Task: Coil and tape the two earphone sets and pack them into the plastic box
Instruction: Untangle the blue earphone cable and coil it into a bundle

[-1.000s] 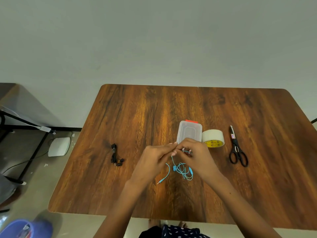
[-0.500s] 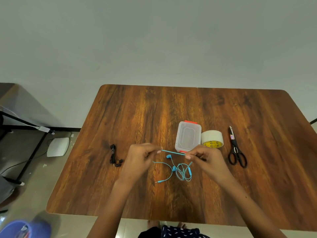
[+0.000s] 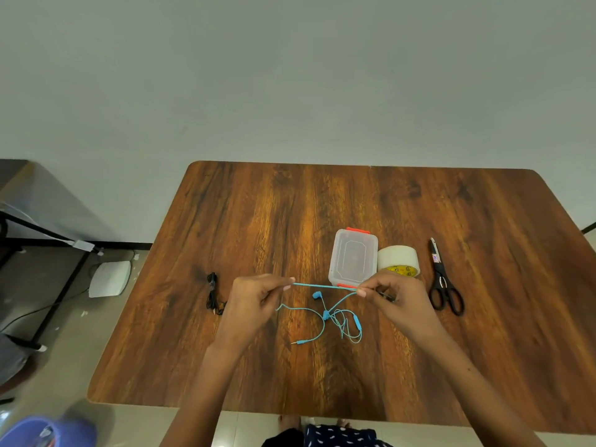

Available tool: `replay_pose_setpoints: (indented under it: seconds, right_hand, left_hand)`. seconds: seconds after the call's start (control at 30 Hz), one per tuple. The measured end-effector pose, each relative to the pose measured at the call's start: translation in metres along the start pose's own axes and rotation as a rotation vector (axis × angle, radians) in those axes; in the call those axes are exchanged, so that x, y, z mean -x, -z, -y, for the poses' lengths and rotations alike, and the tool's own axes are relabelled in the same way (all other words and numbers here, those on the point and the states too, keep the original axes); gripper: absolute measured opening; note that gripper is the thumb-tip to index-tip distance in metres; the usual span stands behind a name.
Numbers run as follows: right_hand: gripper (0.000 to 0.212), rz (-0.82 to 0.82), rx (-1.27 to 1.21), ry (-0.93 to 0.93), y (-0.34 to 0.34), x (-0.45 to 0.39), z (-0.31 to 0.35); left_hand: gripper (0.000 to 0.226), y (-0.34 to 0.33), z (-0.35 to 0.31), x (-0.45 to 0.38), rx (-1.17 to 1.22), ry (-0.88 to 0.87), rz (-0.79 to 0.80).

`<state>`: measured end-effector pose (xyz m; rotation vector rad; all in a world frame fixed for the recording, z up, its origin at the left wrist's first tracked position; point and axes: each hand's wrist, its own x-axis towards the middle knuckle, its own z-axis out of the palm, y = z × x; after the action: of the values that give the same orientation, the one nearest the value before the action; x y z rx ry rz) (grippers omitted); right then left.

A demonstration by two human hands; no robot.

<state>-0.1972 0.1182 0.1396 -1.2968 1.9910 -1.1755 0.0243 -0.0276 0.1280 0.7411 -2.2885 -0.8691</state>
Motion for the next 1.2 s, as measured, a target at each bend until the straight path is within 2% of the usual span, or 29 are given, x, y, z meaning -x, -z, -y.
replay_pose_setpoints:
  seconds: [0.1, 0.2, 0.3, 0.43, 0.57, 0.67, 0.8, 1.07, 1.2]
  right_hand:
    - [0.002, 0.001, 0.065, 0.006, 0.000, -0.003, 0.002]
    - [0.004, 0.034, 0.113, 0.075, -0.008, -0.006, 0.012]
    - [0.004, 0.054, 0.078, 0.135, -0.021, -0.008, 0.024]
    - [0.019, 0.049, -0.054, 0.075, -0.026, -0.009, 0.025]
    - [0.016, 0.072, -0.135, 0.019, -0.021, -0.004, 0.019]
    - [0.013, 0.025, -0.120, -0.048, -0.008, -0.001, 0.008]
    - [0.004, -0.008, -0.098, -0.105, 0.009, 0.004, -0.007]
    - [0.005, -0.043, -0.030, -0.089, 0.008, 0.002, -0.002]
    - [0.006, -0.048, 0.030, -0.043, 0.008, -0.001, 0.001]
  left_hand:
    - [0.029, 0.003, 0.001, -0.002, -0.107, 0.015, 0.071]
    - [0.041, -0.002, -0.016, -0.008, -0.049, -0.039, 0.130]
    - [0.032, -0.018, -0.038, -0.013, 0.027, -0.091, 0.179]
    - [0.018, -0.020, -0.047, -0.018, 0.056, -0.096, 0.126]
    - [0.013, -0.019, -0.044, -0.019, 0.004, -0.122, 0.141]
    - [0.009, -0.012, -0.030, -0.016, -0.009, -0.077, 0.038]
    - [0.013, -0.002, -0.019, -0.011, 0.012, -0.040, -0.047]
    - [0.014, -0.002, -0.009, -0.008, 0.033, -0.018, -0.101]
    - [0.022, -0.001, -0.004, -0.006, -0.096, 0.021, -0.123]
